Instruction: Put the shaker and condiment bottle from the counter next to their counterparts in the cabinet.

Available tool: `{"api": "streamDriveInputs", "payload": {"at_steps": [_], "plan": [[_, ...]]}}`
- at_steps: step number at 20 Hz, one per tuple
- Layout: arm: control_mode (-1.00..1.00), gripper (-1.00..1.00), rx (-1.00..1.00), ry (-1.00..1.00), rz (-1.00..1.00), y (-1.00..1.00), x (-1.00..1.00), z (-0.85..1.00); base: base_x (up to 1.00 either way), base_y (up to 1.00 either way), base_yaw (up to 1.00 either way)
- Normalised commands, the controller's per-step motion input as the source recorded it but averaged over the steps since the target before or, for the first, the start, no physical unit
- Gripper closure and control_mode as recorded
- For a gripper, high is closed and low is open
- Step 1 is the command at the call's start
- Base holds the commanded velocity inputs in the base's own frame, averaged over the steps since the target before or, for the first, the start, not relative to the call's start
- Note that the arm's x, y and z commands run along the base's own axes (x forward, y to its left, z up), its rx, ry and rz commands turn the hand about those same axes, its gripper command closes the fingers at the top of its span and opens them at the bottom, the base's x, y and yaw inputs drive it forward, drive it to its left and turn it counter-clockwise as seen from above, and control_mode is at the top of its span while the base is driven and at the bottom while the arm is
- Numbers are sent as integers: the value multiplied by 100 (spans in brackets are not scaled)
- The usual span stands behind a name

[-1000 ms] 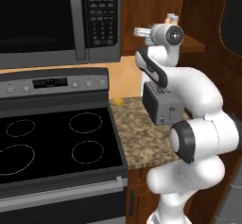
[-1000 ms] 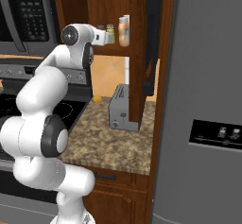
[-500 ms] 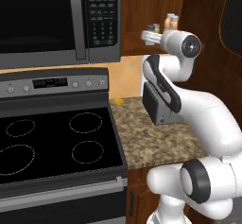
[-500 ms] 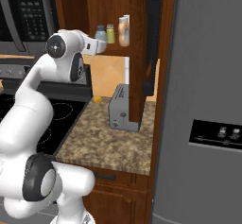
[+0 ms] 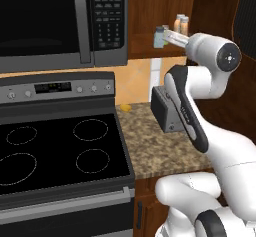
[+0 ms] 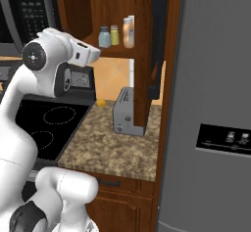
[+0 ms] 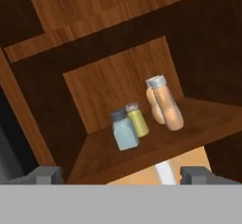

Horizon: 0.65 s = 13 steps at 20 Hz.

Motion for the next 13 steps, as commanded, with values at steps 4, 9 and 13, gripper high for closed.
{"api": "streamDriveInputs", "payload": {"at_steps": [4,9,13], "plan": [[-100,-100,10,0,-5,0,-100,22,0,0,0],[-100,-100,8,0,-2,0,-100,8,0,0,0],[-100,-100,6,0,0,0,-100,1,0,0,0]]}}
